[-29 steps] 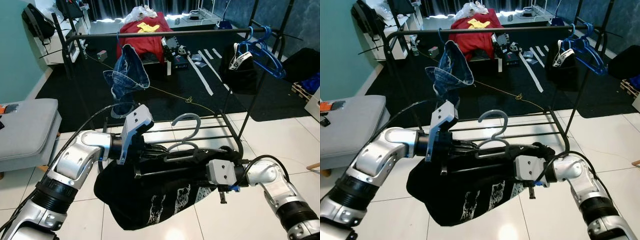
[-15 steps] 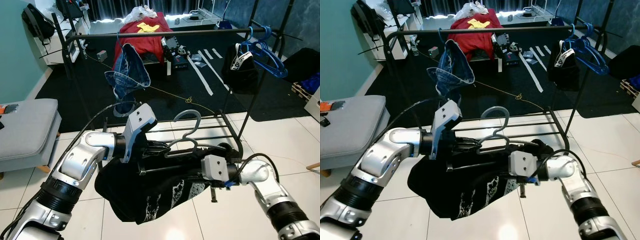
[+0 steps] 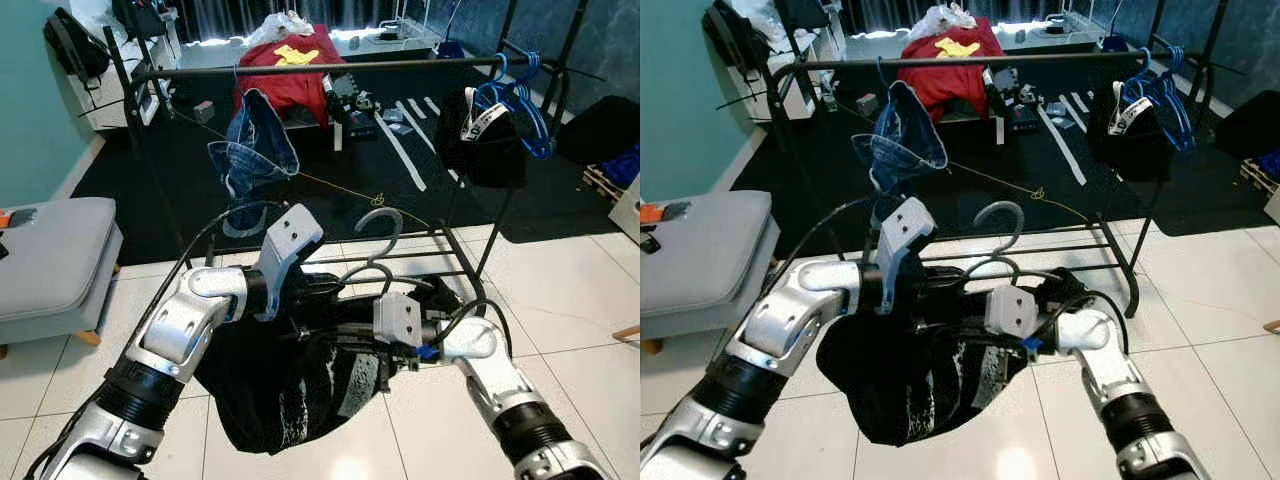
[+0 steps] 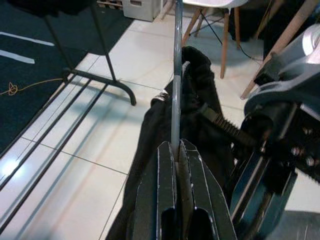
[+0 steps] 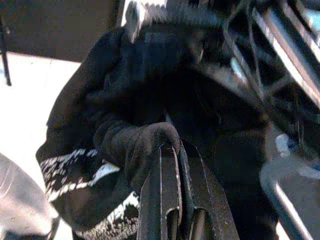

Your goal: Hang hanger

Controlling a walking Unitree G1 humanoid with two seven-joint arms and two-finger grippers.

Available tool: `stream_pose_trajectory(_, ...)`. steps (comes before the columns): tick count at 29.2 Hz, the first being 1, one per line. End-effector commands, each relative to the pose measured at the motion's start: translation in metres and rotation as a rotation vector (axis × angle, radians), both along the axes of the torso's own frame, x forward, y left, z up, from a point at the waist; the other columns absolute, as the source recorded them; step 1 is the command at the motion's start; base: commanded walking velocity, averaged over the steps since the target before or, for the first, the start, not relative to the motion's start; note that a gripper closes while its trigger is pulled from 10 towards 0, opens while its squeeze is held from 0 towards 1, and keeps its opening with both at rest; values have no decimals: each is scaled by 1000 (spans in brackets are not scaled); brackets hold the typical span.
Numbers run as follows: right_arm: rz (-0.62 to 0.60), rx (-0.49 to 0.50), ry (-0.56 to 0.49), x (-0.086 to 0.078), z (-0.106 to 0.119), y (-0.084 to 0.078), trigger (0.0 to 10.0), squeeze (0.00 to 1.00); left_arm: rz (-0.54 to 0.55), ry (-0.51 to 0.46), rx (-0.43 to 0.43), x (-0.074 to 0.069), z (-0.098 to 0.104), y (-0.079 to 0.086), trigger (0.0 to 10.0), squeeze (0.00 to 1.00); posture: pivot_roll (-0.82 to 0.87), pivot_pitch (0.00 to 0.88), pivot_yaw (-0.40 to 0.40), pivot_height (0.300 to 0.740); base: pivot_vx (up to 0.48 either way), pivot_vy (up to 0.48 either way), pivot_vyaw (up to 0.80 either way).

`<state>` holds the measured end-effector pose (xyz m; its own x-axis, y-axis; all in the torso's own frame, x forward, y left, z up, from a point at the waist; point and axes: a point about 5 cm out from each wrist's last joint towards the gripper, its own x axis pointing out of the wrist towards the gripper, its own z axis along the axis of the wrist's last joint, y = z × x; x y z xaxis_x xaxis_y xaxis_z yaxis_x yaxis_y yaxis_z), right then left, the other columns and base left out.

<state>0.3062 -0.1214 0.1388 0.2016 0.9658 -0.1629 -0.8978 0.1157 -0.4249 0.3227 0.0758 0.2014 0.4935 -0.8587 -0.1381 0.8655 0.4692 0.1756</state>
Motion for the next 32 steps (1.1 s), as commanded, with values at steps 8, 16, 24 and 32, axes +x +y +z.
stream_pose_trajectory(8,94,53,-37,-3,12,34,0,0,30,-56,-72,3,13,-12,0,0,44,78,72,740,0,0,0)
stream_pose_trajectory(16,107,67,-39,-3,16,43,0,0,54,-57,-87,3,11,-17,0,0,44,79,69,740,0,0,0)
stream_pose_trajectory(24,137,76,-26,-8,14,56,0,0,122,-69,-112,7,12,-20,0,0,43,78,69,740,0,0,0)
stream_pose_trajectory(32,167,78,10,-20,3,73,0,0,201,-83,-197,16,24,-16,0,0,41,70,72,740,0,0,0)
